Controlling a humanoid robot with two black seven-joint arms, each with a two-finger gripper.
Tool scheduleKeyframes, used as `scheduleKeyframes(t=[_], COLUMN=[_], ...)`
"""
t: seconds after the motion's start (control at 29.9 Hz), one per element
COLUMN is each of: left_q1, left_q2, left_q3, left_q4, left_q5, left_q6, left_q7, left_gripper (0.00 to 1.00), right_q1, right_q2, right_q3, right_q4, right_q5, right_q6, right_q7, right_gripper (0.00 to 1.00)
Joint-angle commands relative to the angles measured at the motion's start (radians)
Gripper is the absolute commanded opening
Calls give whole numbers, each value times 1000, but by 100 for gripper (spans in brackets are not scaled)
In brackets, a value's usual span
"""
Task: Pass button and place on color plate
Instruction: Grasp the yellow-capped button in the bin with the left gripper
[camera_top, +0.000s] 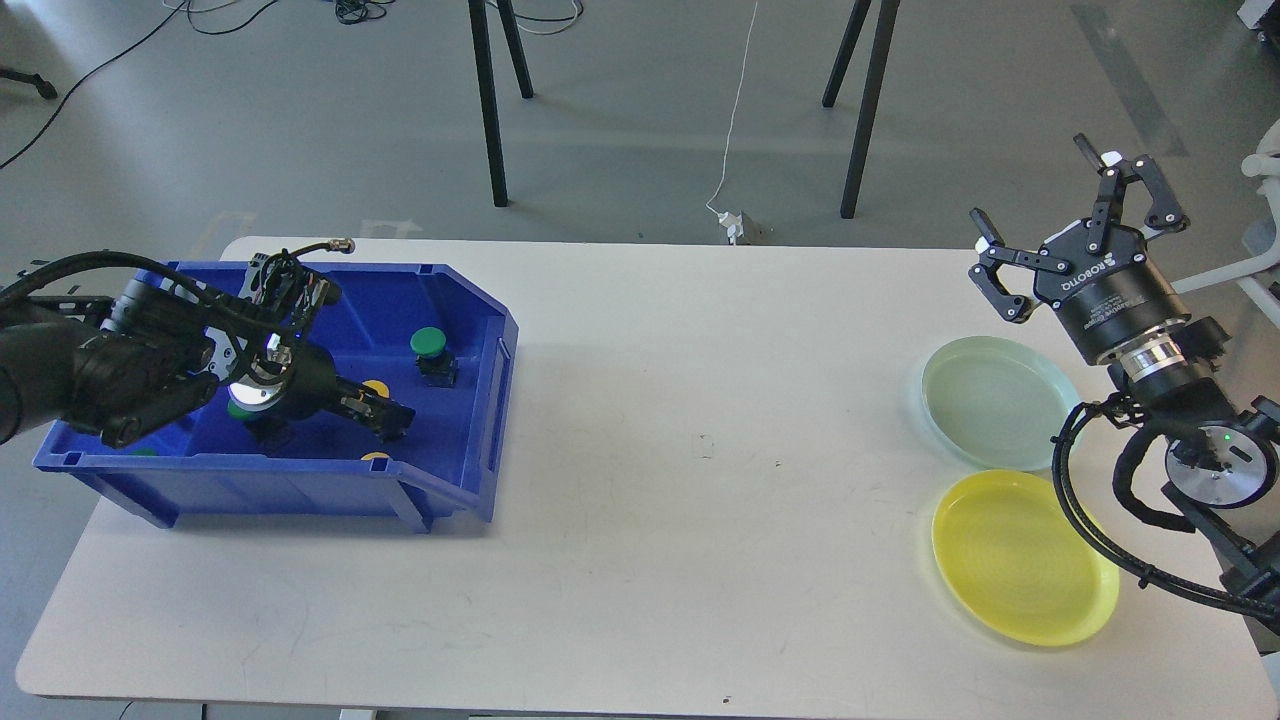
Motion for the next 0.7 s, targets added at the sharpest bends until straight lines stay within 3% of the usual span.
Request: scheduleKeyframes(t=[0.0,0.07,0.13,0.17,0.33,0.47,0.67], left_q1=[1,0,0,1,-16,-98,-111], left_q2=[0,0,1,1,6,122,438], left_q3=[2,2,0,0,-4,-84,-351], left_q4=[6,6,6,6,-8,-73,-416], left_q5=[0,0,0,0,-6,-13,-17], left_q6=[10,12,15,22,44,36,33], left_q7=[0,0,0,0,0,0,0], left_gripper=[38,33,10,4,1,2,3], right_q1=[-6,-7,-10,-12,-15,-15,-81], right_q2=[0,0,0,0,-1,-3,-46], right_q3=[2,5,6,6,6,11,28], right_q4=[0,0,0,0,1,-2,73], right_q5=[0,0,0,0,0,-2,0], right_q6=[0,0,0,0,0,0,0], right_q7=[0,0,0,0,6,5,15], right_gripper=[99,99,99,99,99,99,99])
